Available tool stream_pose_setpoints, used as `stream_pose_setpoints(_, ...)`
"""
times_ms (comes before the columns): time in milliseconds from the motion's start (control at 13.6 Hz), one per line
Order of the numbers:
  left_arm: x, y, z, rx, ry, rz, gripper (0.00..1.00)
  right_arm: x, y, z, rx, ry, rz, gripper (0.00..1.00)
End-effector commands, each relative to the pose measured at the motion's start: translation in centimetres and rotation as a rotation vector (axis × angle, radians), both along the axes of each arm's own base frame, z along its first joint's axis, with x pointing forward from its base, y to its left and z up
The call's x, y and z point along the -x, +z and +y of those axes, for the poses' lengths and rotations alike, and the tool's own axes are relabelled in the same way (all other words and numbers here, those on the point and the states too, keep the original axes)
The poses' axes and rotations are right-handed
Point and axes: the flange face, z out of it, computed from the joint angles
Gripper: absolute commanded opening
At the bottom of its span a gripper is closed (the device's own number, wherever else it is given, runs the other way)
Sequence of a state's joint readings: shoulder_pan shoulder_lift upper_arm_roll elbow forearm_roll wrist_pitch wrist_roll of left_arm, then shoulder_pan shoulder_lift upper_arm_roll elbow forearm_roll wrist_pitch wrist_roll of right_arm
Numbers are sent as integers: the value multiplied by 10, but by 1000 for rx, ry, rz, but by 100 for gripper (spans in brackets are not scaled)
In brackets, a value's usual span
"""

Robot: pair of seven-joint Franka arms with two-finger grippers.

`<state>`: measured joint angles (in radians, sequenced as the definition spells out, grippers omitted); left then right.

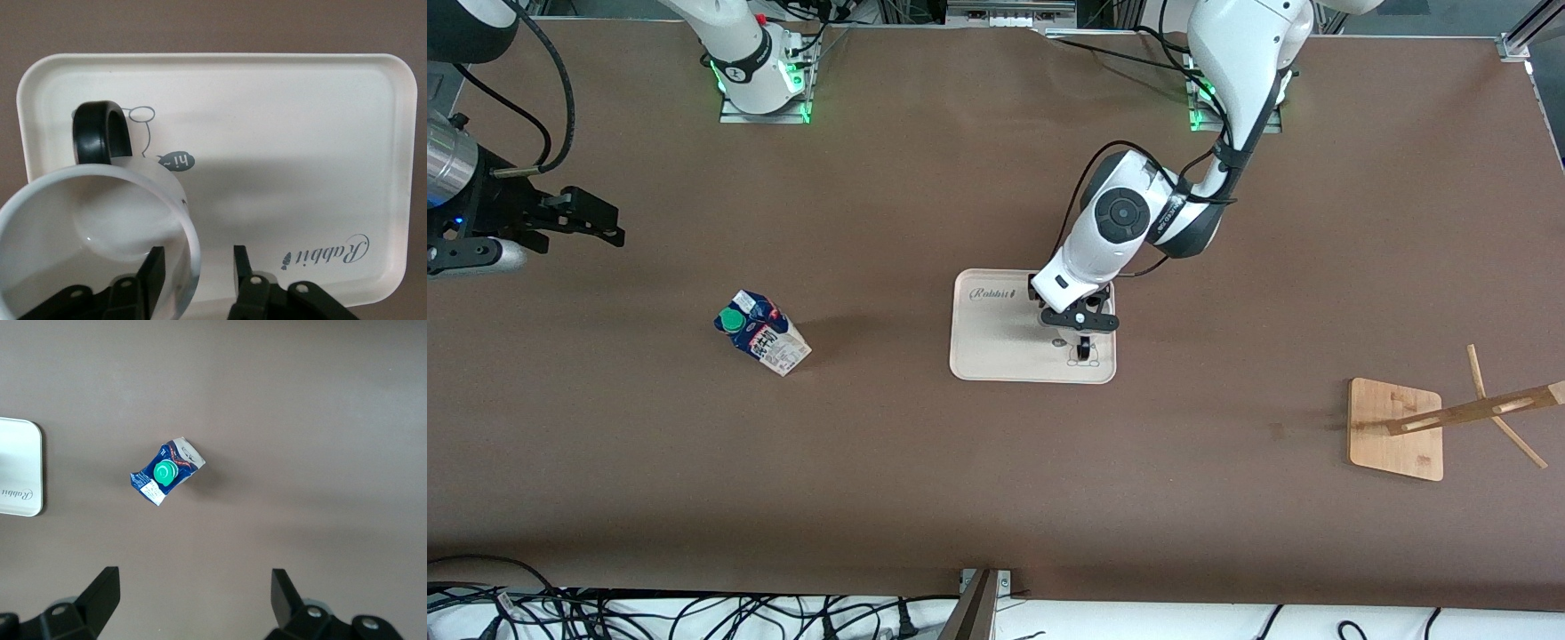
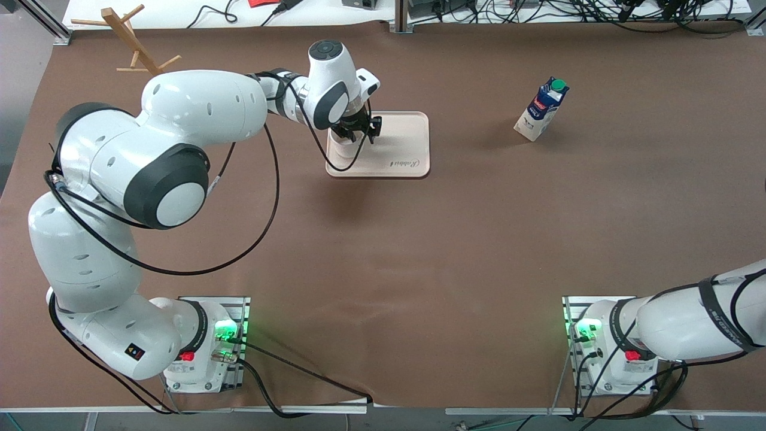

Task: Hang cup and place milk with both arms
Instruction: 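Open the right gripper and withdraw it from the standing milk carton, then lift the white mug off the tray with the left gripper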

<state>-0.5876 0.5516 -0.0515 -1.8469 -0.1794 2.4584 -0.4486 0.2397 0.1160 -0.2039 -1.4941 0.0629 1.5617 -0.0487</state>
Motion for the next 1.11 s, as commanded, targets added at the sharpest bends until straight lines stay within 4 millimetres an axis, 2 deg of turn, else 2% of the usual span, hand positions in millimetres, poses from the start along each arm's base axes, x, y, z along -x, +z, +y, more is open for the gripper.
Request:
stream_pose_setpoints(0, 1, -5, -4, -26, -21, -14, 0, 11, 5, 0, 7, 13, -5, 100)
stream_pose_setpoints(442, 0, -4, -4, -26, -18, -11, 0, 10, 4, -4, 9, 42, -6, 100)
stream_pose_setpoints(664, -1, 6, -5, -20, -3, -20, 0, 6, 10, -13, 20, 39, -23, 100)
stream_pose_setpoints(811, 0, 27, -4, -23, -7, -8, 0, 3, 7, -13, 17, 34, -14, 100)
stream_pose_setpoints(1032, -4, 80, 4, -37, -8, 20, 0, 3, 9, -11, 21, 33, -17, 100)
